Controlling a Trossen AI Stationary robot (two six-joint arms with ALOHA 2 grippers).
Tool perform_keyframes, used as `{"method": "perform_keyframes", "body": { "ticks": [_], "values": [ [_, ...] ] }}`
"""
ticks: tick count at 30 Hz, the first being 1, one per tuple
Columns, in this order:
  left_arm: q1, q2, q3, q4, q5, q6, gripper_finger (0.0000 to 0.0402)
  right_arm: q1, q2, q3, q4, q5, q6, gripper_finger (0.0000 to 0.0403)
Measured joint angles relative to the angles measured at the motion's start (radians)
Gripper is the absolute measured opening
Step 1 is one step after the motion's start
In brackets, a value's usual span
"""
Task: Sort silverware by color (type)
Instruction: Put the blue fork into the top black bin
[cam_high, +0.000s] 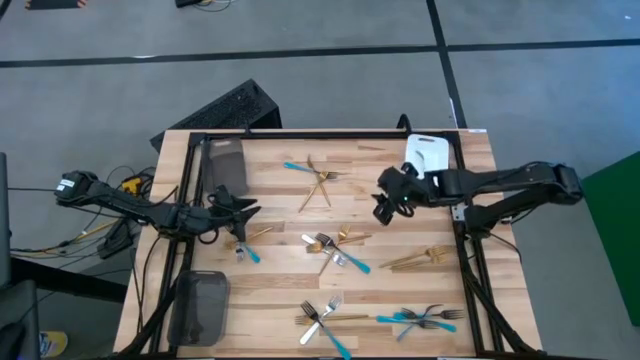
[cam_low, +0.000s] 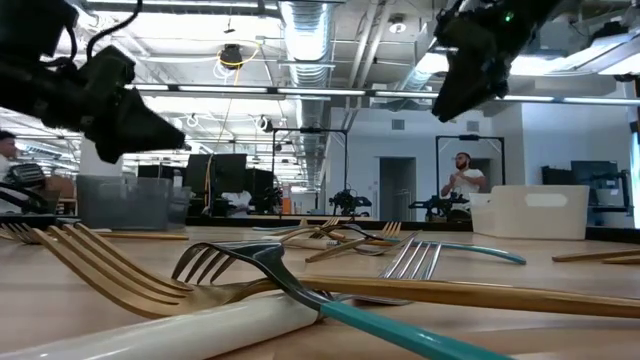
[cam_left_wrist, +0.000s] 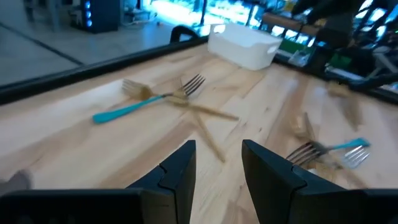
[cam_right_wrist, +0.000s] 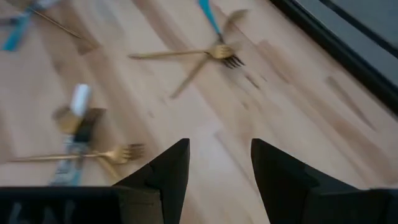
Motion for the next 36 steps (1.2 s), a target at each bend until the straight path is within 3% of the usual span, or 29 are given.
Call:
{"method": "perform_keyframes", "body": {
  "ticks": [12,22,27,36],
  "values": [
    [-0.001,0.002,0.002,0.185,0.123,0.169,0.0119,0.188,0.001,0.000,0.045,0.073,0.075,0.0195],
    [-0.002,0.003,0.088,0.183,0.122,0.319,0.0119,0.297,0.053,0.002,0.027,0.128,0.208,0.0195],
    [-0.002,0.049,0.140,0.064,0.066,0.282,0.0119,0.361,0.148,0.001,0.040,0.127,0.286,0.0195],
    [-0.036,0.268,0.151,0.174,0.096,0.210,0.0119,0.391,0.404,0.000,0.208,0.120,0.292,0.0195]
  ]
}}
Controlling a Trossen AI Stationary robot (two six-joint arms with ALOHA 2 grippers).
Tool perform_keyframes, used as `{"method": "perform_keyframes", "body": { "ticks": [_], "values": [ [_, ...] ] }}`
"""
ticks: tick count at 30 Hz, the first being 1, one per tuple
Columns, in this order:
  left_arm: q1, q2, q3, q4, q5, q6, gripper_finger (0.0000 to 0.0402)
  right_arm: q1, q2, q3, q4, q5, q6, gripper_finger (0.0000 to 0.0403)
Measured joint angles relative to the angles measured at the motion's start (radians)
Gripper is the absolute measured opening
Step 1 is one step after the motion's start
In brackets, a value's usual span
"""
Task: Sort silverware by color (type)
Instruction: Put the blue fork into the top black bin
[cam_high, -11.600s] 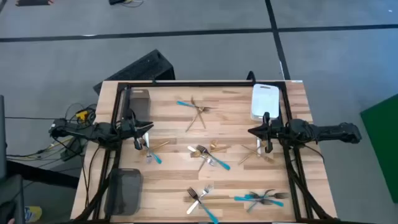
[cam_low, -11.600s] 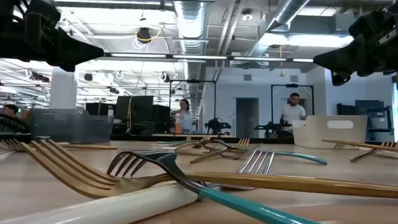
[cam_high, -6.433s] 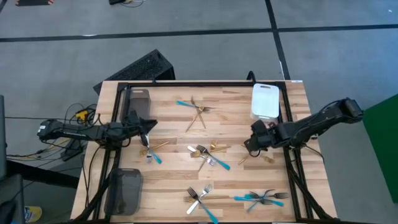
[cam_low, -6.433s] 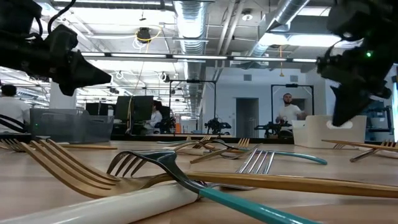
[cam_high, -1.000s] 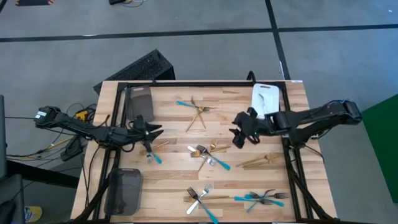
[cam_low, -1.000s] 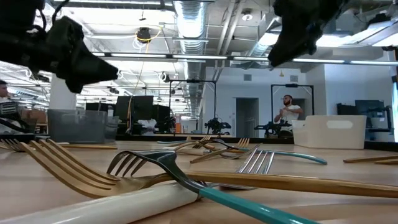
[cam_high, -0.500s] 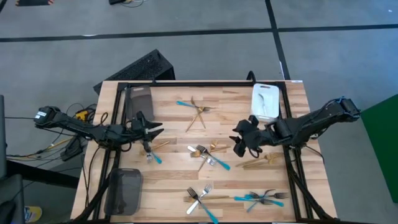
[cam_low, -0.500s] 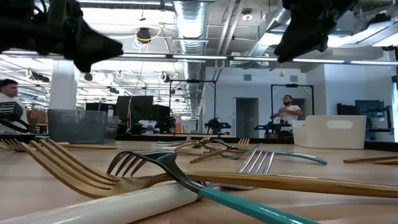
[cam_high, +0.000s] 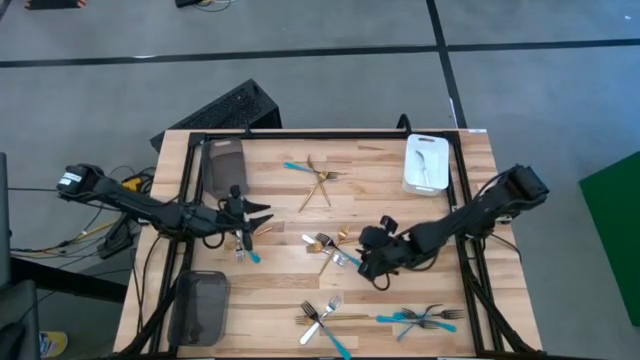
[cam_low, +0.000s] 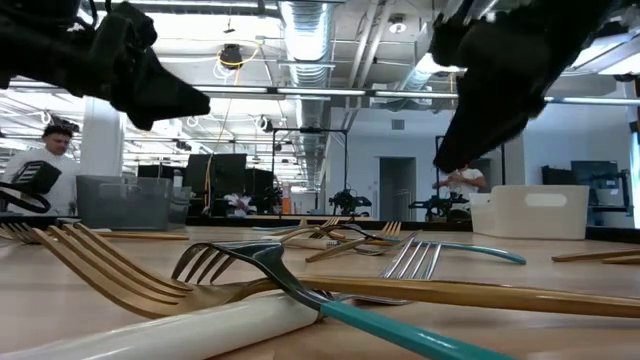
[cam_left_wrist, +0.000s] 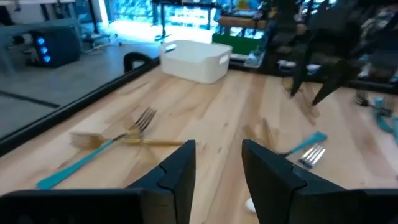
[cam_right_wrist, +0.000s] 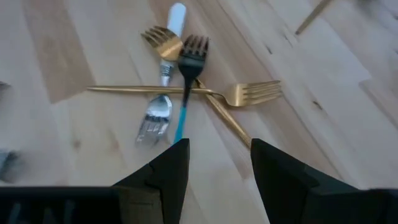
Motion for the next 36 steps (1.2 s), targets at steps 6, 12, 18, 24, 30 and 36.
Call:
{"method": "perform_keyframes", "body": {
  "ticks": [6,12,18,24,30,36],
  "values": [
    [-0.015,0.087,0.038,-0.001,-0.008,0.011,0.0119,-0.022,0.070,0.000,0.118,-0.002,-0.015,0.0195],
    [-0.016,0.151,0.060,0.003,-0.005,-0.002,0.0119,-0.032,0.132,0.000,0.230,-0.086,-0.070,0.0195],
    [-0.016,0.204,0.059,-0.030,-0.007,-0.060,0.0119,-0.016,0.151,0.001,0.266,-0.100,-0.039,0.0195],
    [-0.016,0.242,0.059,-0.045,0.012,-0.146,0.0119,0.004,0.142,0.001,0.263,-0.100,-0.036,0.0195],
    [-0.016,0.254,0.059,-0.085,0.028,-0.161,0.0119,-0.008,0.151,0.001,0.256,-0.097,-0.069,0.0195],
    [-0.016,0.254,0.059,-0.084,0.027,-0.174,0.0119,-0.036,0.151,0.000,0.247,-0.089,-0.076,0.0195]
  ]
}}
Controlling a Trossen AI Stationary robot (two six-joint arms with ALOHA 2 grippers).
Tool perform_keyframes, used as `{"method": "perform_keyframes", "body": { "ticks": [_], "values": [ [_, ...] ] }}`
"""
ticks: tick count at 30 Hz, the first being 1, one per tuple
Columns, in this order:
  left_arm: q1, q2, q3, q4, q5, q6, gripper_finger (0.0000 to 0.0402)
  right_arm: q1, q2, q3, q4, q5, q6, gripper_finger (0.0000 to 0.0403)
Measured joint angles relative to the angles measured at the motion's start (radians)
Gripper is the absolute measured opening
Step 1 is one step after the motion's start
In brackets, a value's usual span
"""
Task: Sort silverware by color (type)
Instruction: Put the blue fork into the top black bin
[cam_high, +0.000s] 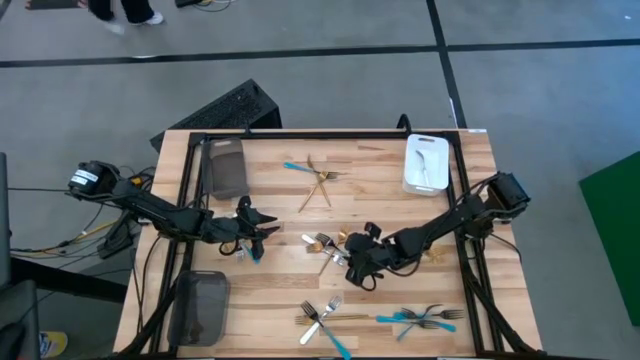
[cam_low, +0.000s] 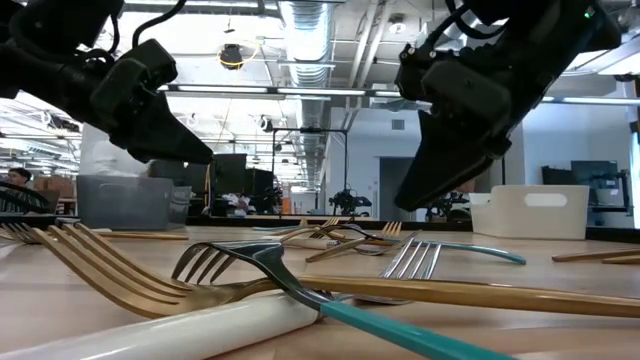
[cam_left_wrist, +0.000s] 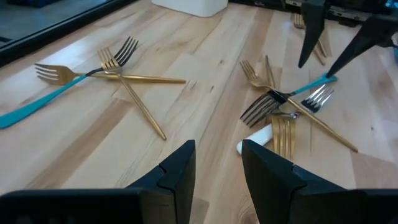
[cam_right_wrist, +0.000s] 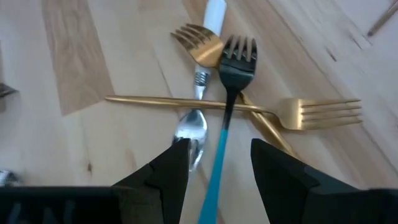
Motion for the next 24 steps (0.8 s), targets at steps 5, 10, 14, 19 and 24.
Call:
{"method": "perform_keyframes", "body": {
  "ticks": [5,10,14,19,24],
  "values": [
    [0.000,0.000,0.000,0.000,0.000,-0.001,0.0119,-0.024,0.000,0.000,-0.005,-0.043,-0.004,0.0195],
    [0.000,0.000,0.000,-0.001,-0.001,-0.002,0.0119,-0.018,0.000,0.000,-0.081,-0.045,-0.001,0.0195],
    [0.000,0.000,0.000,-0.001,-0.002,-0.002,0.0119,-0.019,0.000,0.000,-0.103,-0.044,0.020,0.0195],
    [0.000,0.000,0.000,-0.001,-0.002,-0.002,0.0119,-0.019,0.000,0.000,-0.099,-0.044,0.019,0.0195],
    [0.000,0.000,0.000,-0.001,-0.002,-0.002,0.0119,-0.011,0.072,-0.001,-0.049,-0.076,0.006,0.0195]
  ]
}}
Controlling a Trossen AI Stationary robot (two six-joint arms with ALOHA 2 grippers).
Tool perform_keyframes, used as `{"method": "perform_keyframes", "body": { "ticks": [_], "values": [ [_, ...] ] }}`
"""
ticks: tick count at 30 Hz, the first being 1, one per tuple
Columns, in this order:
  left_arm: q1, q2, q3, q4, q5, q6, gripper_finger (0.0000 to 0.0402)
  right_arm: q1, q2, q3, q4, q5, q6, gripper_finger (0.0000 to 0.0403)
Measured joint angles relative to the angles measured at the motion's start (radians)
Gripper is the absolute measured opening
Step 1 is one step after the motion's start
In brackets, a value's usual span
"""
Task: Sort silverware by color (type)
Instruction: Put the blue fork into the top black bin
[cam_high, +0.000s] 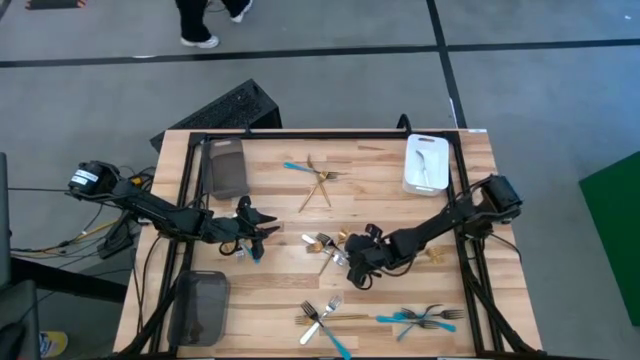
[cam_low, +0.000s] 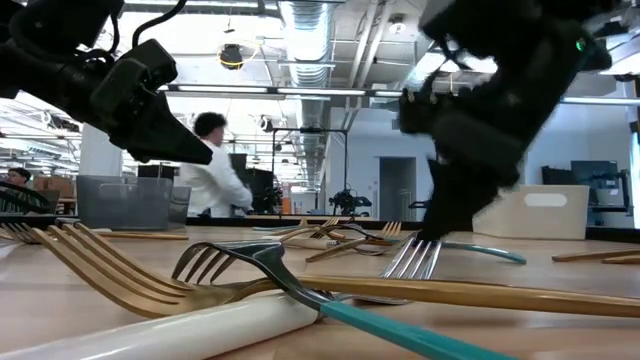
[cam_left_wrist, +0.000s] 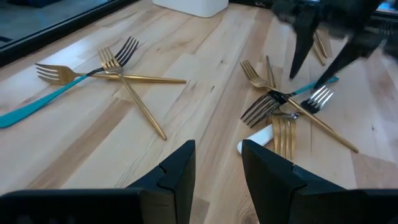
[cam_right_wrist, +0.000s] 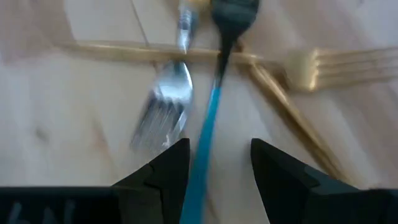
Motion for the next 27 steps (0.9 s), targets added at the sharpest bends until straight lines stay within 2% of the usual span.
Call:
{"method": "perform_keyframes", "body": {
  "ticks": [5,8,11,16,18,24,27],
  "values": [
    [0.001,0.000,0.000,0.004,-0.008,0.000,0.0119,0.005,0.070,0.021,0.014,0.010,0.016,0.0194],
    [0.001,0.000,0.000,0.003,-0.011,0.000,0.0119,0.005,0.082,0.031,-0.009,0.015,0.028,0.0175],
    [0.001,0.000,0.000,0.007,-0.026,0.000,0.0119,0.009,0.079,0.043,-0.022,0.015,0.018,0.0131],
    [0.002,0.000,0.000,0.032,-0.033,0.000,0.0119,0.016,0.027,0.039,-0.045,0.044,-0.011,0.0028],
    [0.002,0.000,0.000,0.045,-0.029,0.000,0.0119,0.020,0.001,0.036,-0.068,0.082,-0.020,0.0017],
    [0.001,0.000,0.000,0.047,-0.022,0.001,0.0119,0.028,-0.107,0.037,-0.082,0.169,-0.040,0.0028],
    [0.001,0.000,0.000,0.085,-0.020,0.021,0.0119,0.037,-0.159,0.016,-0.003,0.241,-0.081,0.0016]
  ]
}}
